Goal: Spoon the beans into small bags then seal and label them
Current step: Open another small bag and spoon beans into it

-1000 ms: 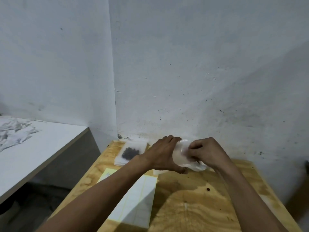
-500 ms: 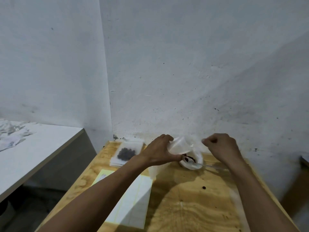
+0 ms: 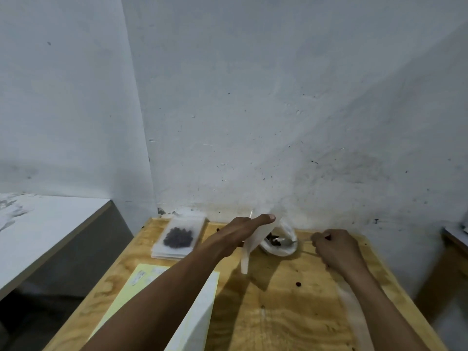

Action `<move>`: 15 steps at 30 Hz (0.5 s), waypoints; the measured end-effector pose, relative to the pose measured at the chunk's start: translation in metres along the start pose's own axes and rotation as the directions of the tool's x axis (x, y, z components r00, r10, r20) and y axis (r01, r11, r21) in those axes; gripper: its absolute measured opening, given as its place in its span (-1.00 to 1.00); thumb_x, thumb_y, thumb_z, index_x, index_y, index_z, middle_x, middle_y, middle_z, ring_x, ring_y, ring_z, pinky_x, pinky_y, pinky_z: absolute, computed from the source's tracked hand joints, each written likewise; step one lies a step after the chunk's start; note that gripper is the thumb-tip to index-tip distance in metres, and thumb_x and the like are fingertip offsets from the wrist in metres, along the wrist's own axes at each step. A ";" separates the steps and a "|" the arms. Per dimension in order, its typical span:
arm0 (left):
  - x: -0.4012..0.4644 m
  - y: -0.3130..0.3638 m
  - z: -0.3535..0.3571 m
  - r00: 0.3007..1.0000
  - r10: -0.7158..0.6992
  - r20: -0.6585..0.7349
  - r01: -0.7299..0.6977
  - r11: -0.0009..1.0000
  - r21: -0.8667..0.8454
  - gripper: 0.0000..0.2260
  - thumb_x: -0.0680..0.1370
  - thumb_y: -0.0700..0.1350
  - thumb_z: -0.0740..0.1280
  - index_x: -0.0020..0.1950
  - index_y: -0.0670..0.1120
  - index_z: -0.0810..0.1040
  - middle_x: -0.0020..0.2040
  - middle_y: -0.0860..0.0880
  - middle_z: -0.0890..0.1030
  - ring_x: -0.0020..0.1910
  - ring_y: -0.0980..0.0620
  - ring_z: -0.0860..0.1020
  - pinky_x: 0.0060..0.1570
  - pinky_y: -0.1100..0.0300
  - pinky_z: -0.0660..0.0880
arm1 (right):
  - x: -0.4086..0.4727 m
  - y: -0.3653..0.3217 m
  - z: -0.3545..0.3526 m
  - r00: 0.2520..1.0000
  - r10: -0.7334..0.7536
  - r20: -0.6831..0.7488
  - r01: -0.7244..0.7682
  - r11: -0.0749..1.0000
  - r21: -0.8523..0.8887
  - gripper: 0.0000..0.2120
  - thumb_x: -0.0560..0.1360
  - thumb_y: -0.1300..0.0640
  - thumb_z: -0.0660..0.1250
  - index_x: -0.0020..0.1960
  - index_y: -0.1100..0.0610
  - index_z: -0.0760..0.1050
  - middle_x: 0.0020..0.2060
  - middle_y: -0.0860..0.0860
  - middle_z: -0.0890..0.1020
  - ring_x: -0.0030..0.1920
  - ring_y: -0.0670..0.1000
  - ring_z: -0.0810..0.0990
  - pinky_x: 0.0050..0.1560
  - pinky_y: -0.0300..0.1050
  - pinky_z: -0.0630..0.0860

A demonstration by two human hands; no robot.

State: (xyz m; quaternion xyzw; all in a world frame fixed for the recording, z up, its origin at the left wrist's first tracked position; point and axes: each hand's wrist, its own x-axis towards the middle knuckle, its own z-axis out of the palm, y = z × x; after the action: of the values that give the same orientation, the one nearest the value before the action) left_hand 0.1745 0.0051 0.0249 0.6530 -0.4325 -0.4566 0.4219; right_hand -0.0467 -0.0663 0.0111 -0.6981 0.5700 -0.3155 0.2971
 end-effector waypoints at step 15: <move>0.007 -0.003 -0.006 0.999 0.041 -0.015 -0.040 0.995 0.096 -0.13 0.22 0.49 0.42 0.28 -0.13 0.60 0.30 -0.07 0.59 0.25 -0.10 0.56 0.37 -0.08 0.43 | 0.001 0.017 0.032 0.960 0.280 -0.017 -0.262 0.915 0.306 -0.67 0.55 0.12 0.22 -0.37 0.18 0.45 -0.47 0.12 0.42 -0.46 0.07 0.36 -0.35 -0.06 0.27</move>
State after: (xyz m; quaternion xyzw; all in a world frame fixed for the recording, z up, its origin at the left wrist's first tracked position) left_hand 0.1827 0.0001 0.0214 0.6675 -0.4634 -0.4212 0.4029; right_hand -0.0321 -0.0680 -0.0220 -0.5492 0.6151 -0.3752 0.4234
